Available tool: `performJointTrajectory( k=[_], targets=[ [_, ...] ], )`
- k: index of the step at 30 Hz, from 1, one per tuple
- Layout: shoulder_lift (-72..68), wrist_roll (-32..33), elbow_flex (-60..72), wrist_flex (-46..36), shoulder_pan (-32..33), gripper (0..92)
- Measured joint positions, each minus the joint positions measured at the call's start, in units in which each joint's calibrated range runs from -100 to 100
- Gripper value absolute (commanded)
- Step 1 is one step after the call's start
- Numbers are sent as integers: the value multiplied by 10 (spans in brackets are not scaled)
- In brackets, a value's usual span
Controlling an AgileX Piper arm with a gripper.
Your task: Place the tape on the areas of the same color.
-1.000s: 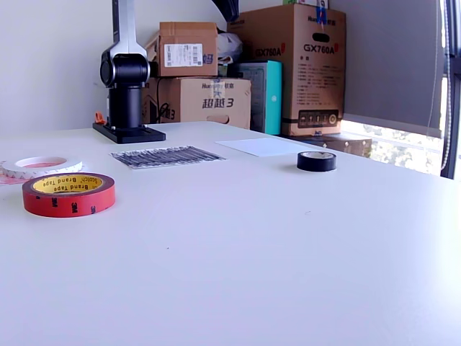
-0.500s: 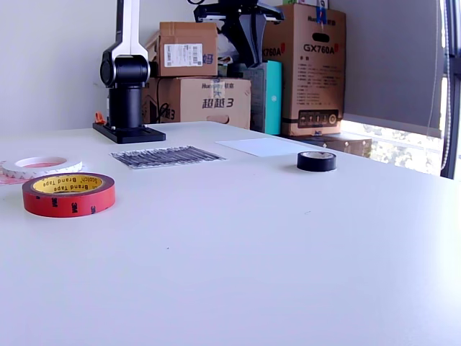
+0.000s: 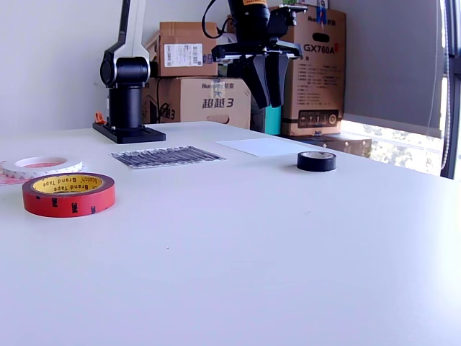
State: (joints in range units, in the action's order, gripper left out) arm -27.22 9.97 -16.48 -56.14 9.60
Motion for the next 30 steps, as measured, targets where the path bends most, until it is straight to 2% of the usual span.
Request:
performJointTrajectory(
  k=[9,24,30],
  targets=[
    [-47,47,9,9,17,472],
    [-118,126,90,22,26,475],
    [-140,134,93,22,26,477]
  ],
)
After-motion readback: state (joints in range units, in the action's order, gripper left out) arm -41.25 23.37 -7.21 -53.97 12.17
